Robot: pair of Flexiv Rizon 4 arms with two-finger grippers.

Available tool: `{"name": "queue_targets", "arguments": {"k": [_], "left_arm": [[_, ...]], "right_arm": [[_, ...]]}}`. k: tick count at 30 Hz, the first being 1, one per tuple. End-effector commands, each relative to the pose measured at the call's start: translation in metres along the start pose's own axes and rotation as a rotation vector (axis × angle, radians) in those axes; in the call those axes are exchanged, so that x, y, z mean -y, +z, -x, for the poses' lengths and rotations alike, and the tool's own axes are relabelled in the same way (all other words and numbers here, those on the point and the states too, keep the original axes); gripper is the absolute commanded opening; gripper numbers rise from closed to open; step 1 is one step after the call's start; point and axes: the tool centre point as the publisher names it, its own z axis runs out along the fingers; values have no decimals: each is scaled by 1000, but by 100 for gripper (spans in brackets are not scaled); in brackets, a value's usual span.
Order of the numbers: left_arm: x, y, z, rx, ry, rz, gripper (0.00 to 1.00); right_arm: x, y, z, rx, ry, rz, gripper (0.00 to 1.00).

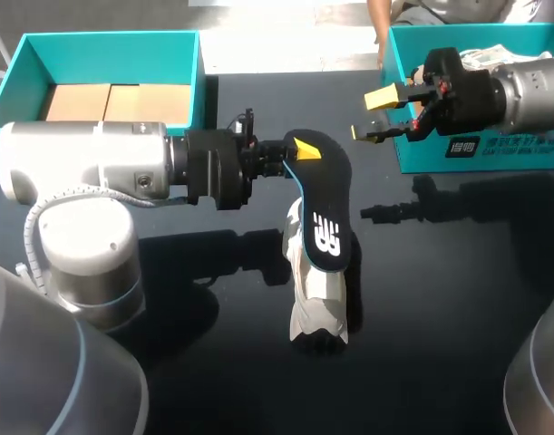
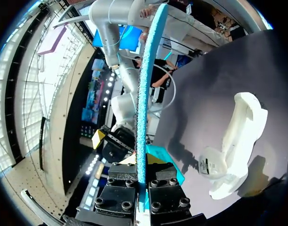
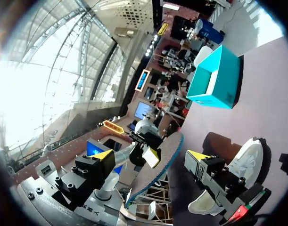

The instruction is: Take the shoe out of the shoebox, open the shoe tongue, remove and reinsert the insole, then place the shoe into the shoebox

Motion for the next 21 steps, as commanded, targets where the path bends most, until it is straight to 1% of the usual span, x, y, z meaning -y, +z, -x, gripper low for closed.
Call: {"name": "queue_targets", "arguments": {"k": [1,2,3,5,6,7,8,9,10,21], "left_arm": [[1,0,-1,-1,1,2,0],[1,0,-1,-1,1,2,0],[1,0,-1,-1,1,2,0],[1,0,-1,-1,1,2,0],[1,0,-1,-1,1,2,0],[1,0,-1,-1,1,2,0],[1,0,-1,-1,1,2,0],[1,0,-1,-1,1,2,0],[1,0,-1,-1,1,2,0],[1,0,-1,-1,1,2,0]], "right_arm": [[0,1,0,2,2,-1,100],[0,1,0,2,2,-1,100],[3,0,1,21,-90,-9,100],[8,-4,-1,32,-317,-78,100],[10,-6,0,57,-374,-91,100],[12,-8,-1,44,-439,-117,100],[13,-10,-2,69,-482,-139,100],[13,-12,-2,75,-519,-136,100],[14,-13,-3,71,-566,-175,100],[14,-13,-3,71,-566,-175,100]]}}
